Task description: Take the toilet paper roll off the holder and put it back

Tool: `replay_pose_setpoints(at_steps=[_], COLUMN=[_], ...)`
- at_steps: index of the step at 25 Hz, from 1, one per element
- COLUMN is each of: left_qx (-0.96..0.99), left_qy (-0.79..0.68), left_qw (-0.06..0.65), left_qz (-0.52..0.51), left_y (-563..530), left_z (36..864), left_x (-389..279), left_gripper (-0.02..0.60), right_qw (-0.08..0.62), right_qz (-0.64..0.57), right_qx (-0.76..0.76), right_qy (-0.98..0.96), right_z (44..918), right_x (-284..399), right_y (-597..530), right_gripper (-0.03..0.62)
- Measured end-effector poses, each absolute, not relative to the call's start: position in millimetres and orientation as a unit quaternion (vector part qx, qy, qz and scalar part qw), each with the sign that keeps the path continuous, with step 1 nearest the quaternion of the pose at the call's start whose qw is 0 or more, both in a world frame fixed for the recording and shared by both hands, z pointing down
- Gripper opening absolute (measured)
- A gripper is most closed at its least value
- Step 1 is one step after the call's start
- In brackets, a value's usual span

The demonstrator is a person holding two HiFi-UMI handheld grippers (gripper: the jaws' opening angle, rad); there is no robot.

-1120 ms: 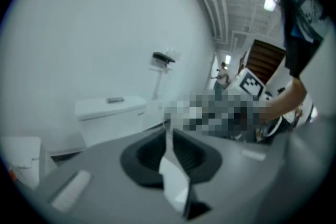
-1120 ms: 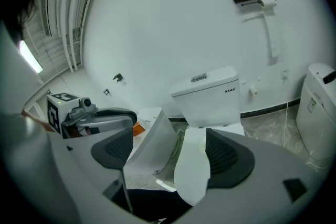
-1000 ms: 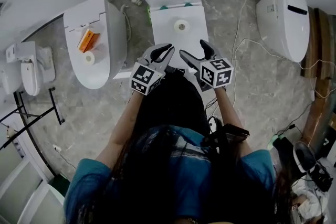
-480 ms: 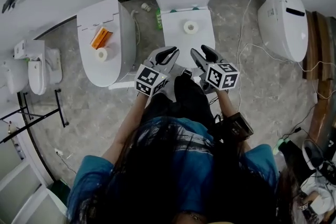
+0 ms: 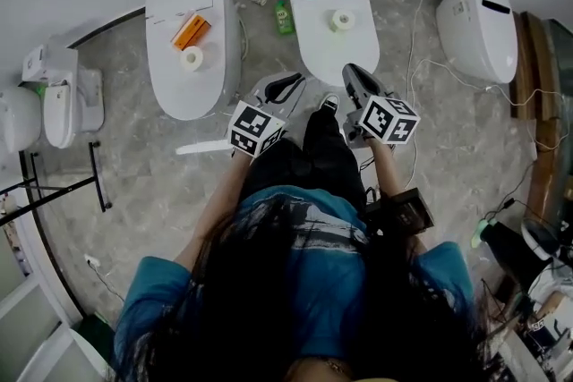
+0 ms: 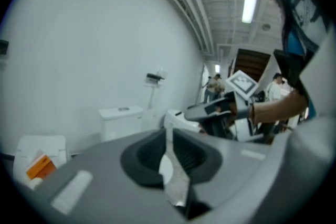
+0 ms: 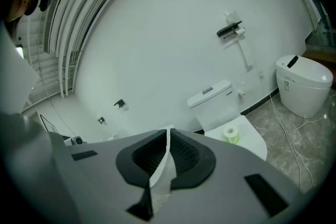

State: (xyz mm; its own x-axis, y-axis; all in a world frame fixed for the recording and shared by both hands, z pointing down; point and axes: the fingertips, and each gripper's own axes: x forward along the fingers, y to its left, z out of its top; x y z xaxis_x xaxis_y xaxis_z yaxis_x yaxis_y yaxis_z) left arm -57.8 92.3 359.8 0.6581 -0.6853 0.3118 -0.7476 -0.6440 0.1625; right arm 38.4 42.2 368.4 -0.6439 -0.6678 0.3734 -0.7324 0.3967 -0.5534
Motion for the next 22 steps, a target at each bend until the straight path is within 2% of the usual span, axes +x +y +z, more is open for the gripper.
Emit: replay_pose_setpoints(at_steps=[8,22], left_qx=[0.908,0.9], left_qy=[-0.384,-0.408], left_qw=[0.149,0.136], left_qz=[0.082,0.07], left_y=[163,192], left_z=[358,338], left_x=[-81,-47], left_gripper=[0.034,0.034], right_qw=[0.068,0.085], right_qz=[0.347,0.33], right_qx=[0.431,0.392], right_qy=[-0.83,-0.854], right_z=[359,350], right_x=[13,32], right_y=[133,168], right_gripper=[0.034,0.032])
